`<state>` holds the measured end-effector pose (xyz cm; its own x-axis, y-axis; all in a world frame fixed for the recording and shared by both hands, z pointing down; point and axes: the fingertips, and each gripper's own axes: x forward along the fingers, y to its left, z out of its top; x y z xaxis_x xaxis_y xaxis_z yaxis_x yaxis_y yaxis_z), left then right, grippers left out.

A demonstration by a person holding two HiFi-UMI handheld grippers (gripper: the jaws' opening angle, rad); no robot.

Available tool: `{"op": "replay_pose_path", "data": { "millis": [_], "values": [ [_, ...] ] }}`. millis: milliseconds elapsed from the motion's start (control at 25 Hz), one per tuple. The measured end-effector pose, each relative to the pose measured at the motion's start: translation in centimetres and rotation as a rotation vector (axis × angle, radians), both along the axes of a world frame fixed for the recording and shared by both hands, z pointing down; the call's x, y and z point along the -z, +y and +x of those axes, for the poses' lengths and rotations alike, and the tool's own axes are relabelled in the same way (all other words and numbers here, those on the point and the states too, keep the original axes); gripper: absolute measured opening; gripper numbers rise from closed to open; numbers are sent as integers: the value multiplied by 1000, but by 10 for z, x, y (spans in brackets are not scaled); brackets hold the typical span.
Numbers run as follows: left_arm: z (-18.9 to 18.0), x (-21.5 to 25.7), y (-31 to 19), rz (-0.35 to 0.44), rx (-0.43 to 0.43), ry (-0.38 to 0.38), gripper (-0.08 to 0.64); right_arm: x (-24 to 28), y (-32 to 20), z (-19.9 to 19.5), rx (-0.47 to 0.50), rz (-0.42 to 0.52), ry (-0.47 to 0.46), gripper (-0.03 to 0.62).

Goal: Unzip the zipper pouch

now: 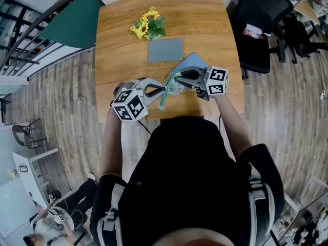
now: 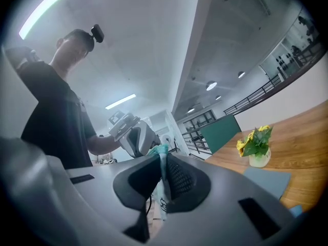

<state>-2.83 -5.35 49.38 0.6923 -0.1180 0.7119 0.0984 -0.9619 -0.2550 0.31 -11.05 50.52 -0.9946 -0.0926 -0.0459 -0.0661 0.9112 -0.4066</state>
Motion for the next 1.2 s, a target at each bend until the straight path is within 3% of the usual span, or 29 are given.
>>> {"op": "replay_pose_path", "data": {
  "millis": [1200],
  "values": [
    [0,-5,-5,-24,8,2,2,-9,-33,22,-135,-44,-38,26]
  ]
}}
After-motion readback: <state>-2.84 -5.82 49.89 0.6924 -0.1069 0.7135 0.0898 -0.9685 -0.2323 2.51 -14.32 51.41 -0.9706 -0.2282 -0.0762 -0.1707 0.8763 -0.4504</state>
